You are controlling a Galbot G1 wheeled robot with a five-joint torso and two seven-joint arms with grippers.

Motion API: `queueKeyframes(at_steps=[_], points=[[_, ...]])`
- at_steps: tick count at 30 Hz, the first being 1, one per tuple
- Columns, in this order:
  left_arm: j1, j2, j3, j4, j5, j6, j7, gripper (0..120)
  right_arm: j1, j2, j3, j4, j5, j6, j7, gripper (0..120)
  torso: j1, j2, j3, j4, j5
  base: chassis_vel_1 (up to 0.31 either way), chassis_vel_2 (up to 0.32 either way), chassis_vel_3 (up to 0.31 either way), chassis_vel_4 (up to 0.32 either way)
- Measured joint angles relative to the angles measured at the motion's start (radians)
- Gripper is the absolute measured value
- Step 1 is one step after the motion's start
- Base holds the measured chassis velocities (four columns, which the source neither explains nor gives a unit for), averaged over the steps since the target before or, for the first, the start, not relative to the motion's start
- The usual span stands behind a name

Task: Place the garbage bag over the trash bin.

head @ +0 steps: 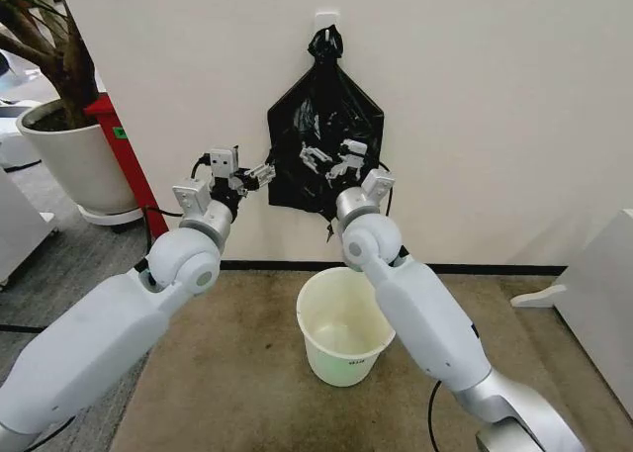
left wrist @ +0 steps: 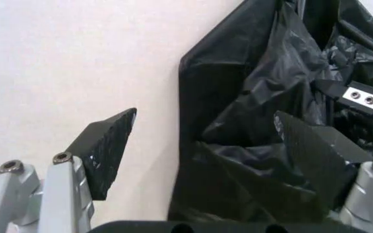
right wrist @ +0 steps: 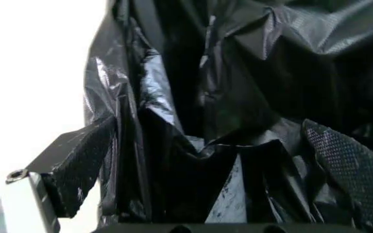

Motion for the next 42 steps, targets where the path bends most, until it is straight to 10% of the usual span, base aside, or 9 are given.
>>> queueKeyframes(at_steps=[30, 42], points=[[0.059, 0.030, -0.033, -0.027, 0.010, -0.007, 0.008, 84, 0.023, 0.061, 0.094, -0.039, 0.038, 0.002, 0.024, 98, 0.000, 0.000, 0.000, 0.0000, -0.0001, 0.000, 0.000, 0.000, 0.000], [0.103, 0.038, -0.052, -0.032, 0.033, -0.021, 0.019, 84, 0.034, 0.068, 0.129, -0.053, 0.025, 0.009, 0.018, 52, 0.000, 0.000, 0.000, 0.0000, 0.0000, 0.000, 0.000, 0.000, 0.000]])
